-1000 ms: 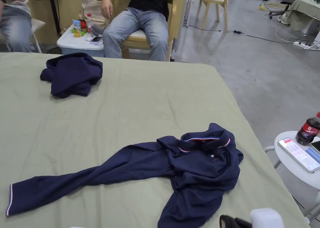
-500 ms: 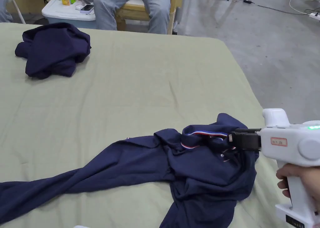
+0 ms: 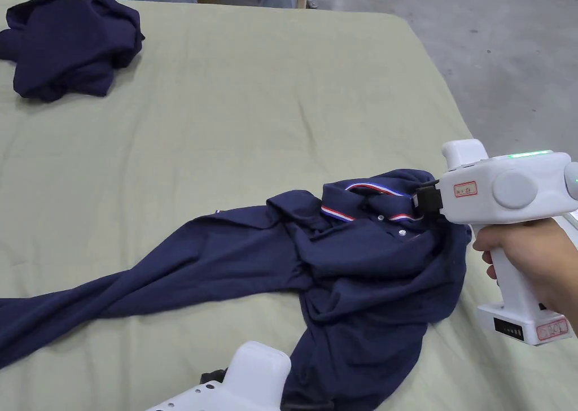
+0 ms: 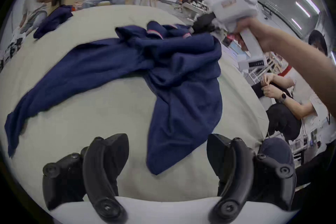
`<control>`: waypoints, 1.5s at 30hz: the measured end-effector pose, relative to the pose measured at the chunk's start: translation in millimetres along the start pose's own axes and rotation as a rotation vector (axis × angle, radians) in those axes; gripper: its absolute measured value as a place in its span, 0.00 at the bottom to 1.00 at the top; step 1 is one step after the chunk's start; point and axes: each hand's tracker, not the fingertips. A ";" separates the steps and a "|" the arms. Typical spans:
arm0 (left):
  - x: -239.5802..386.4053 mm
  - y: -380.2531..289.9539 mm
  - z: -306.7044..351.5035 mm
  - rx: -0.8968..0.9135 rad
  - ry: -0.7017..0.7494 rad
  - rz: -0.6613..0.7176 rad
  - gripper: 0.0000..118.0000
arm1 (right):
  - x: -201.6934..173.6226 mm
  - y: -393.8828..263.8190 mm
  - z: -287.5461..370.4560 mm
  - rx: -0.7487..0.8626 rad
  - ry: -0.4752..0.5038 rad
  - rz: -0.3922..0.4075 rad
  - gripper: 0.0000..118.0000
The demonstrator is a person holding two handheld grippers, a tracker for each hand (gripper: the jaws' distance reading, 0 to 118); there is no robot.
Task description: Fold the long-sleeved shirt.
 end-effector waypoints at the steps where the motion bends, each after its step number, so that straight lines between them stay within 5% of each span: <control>1: 1.0 -3.5 -10.4 -0.027 -0.012 0.000 0.76 | 0.9 -2.5 1.5 0.003 0.000 -0.006 0.13; 4: 12.8 -7.3 -30.6 -0.031 0.058 -0.062 0.77 | 1.8 -7.0 2.0 0.005 0.007 -0.031 0.13; 5: 16.8 -6.6 -29.1 -0.011 0.058 -0.092 0.58 | 3.9 -8.3 2.1 0.007 0.006 -0.038 0.13; 6: 16.9 -4.5 -28.0 -0.027 0.046 -0.085 0.23 | 4.3 -9.1 5.6 0.009 0.007 -0.045 0.13; 7: 15.7 -2.0 -24.0 0.009 0.092 -0.083 0.01 | 4.4 -9.7 9.8 0.011 0.010 -0.048 0.13; 10: -1.4 4.1 -17.7 0.039 0.017 0.063 0.01 | -2.2 -11.5 41.0 0.030 0.005 -0.042 0.13; 21: -7.7 34.5 122.0 0.347 0.051 0.132 0.01 | -0.5 4.2 205.6 0.270 0.104 -0.218 0.13; 33: -35.7 135.3 366.9 0.780 0.325 0.012 0.01 | -84.9 60.5 438.7 0.665 0.064 -0.071 0.13; 45: -10.7 214.2 606.6 1.058 0.523 -0.018 0.01 | -136.3 127.0 647.0 1.039 -0.030 -0.117 0.13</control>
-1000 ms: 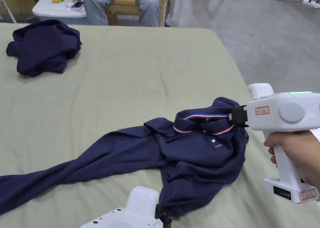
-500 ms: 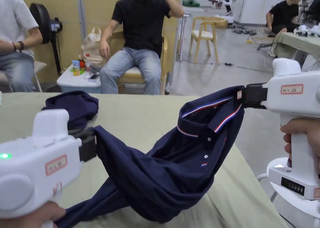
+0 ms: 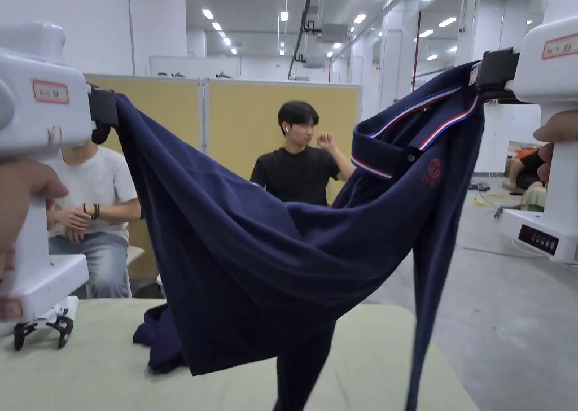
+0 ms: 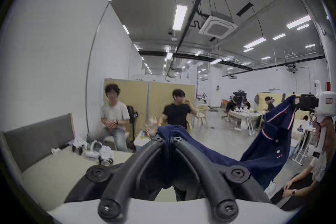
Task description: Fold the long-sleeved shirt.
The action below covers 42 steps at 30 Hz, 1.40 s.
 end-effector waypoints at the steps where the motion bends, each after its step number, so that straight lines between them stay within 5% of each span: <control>1: -4.0 15.5 2.5 0.012 0.020 0.007 0.01 | -2.5 16.2 3.8 0.013 -0.007 -0.002 0.13; 8: -6.7 74.9 13.5 0.050 0.081 -0.041 0.01 | -18.3 84.1 26.0 0.115 -0.062 0.063 0.13; 20: 0.3 100.3 -38.5 0.031 0.087 0.005 0.01 | -22.8 103.2 -3.1 0.095 -0.127 0.117 0.13; 34: 35.8 143.7 -183.6 0.111 0.101 -0.032 0.01 | -38.2 130.0 -159.0 0.160 -0.209 0.248 0.13; 42: 37.7 116.5 -263.0 0.134 0.119 -0.038 0.01 | -32.2 104.8 -233.6 0.177 -0.222 0.258 0.13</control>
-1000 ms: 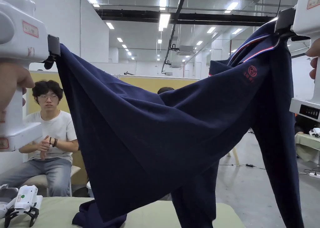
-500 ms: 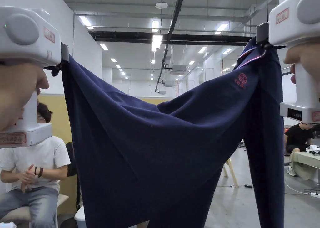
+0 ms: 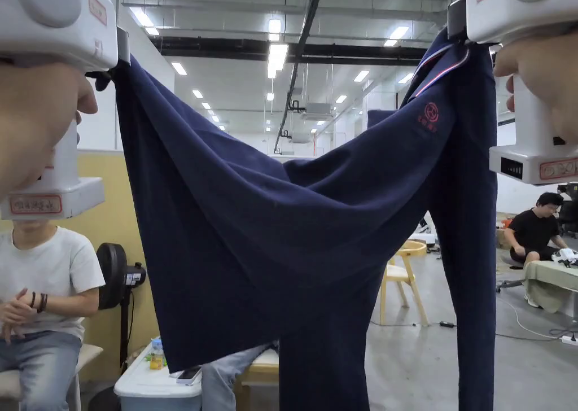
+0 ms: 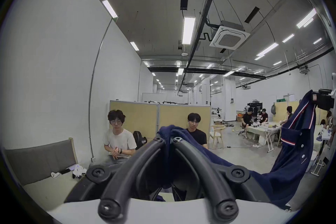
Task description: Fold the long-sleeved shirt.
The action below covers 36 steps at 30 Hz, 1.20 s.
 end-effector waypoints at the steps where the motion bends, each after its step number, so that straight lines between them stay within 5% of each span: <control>1: 3.0 -13.7 9.9 0.000 0.005 -0.005 0.01 | -2.8 -7.7 -8.6 -0.003 -0.004 0.004 0.13; 7: 9.0 -85.4 -38.9 -0.045 0.001 0.002 0.01 | -16.3 -87.7 -28.6 -0.042 0.004 -0.005 0.13; 13: 5.3 -248.1 -34.3 -0.277 -0.021 0.002 0.01 | -32.3 -241.2 -16.0 -0.260 0.092 -0.066 0.13; 21: -1.0 -506.8 67.0 -0.714 -0.061 0.072 0.01 | -57.0 -503.9 90.3 -0.691 0.142 -0.075 0.13; 25: -5.8 -592.7 143.2 -0.876 -0.061 0.060 0.01 | -53.4 -605.9 172.9 -0.927 0.123 -0.195 0.13; 29: -18.2 -615.4 211.2 -0.935 -0.053 0.101 0.01 | -33.1 -637.5 241.5 -0.976 0.079 -0.229 0.13; 36: -48.5 -579.8 291.8 -0.931 -0.022 0.077 0.01 | 24.9 -592.2 315.1 -0.930 0.087 -0.290 0.13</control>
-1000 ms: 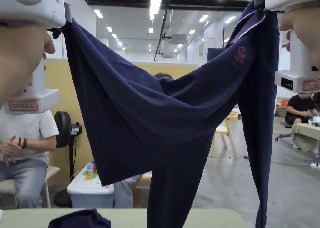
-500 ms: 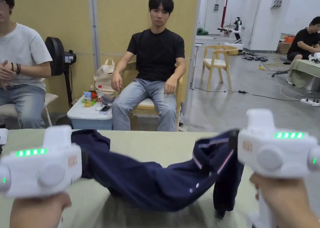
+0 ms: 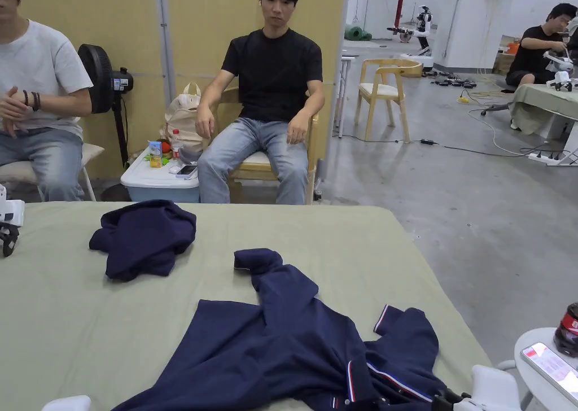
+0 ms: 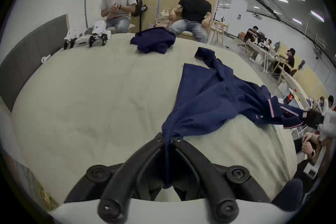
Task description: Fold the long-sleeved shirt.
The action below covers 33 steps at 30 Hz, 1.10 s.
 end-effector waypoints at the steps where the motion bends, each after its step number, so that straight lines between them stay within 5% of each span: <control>1: -3.4 -6.8 12.4 -0.002 0.003 -0.029 0.01 | 3.8 -3.6 13.6 -0.012 -0.002 0.017 0.13; 6: -18.3 -54.9 54.4 -0.038 0.025 -0.082 0.01 | 16.3 -58.8 59.4 -0.126 -0.017 0.103 0.13; 13: -31.4 -120.5 35.2 -0.209 0.029 -0.028 0.01 | 26.3 -135.2 45.8 -0.292 -0.044 0.071 0.13; 15: -28.4 -122.1 44.4 -0.177 0.014 0.001 0.11 | 20.7 -127.6 54.0 -0.265 -0.037 0.064 0.15; 16: -27.8 -122.7 52.9 -0.160 0.010 0.012 0.28 | 20.0 -122.9 59.8 -0.242 -0.033 0.060 0.26; 17: -25.2 -115.0 63.9 -0.127 0.020 0.017 0.60 | 20.0 -117.3 67.2 -0.229 -0.031 0.060 0.53; 18: -26.9 -112.1 74.1 -0.101 0.019 0.027 0.79 | 22.9 -112.8 71.2 -0.202 -0.016 0.059 0.79; 19: -28.4 -108.2 87.5 -0.049 0.010 0.028 0.89 | 22.6 -106.4 83.2 -0.152 0.009 0.063 0.94; 20: -28.5 -104.9 98.7 -0.012 0.010 0.022 0.90 | 21.0 -101.0 95.5 -0.101 0.020 0.067 0.99; 28: 4.8 -82.5 163.0 0.221 -0.040 -0.028 0.86 | -32.5 -85.3 175.9 0.148 0.072 0.148 0.98; 31: 22.5 -87.5 168.4 0.251 -0.076 -0.041 0.67 | -51.5 -101.9 177.0 0.191 0.107 0.188 0.97; 33: 31.7 -90.4 163.8 0.242 -0.080 -0.081 0.30 | -64.1 -108.5 175.8 0.164 0.119 0.257 0.81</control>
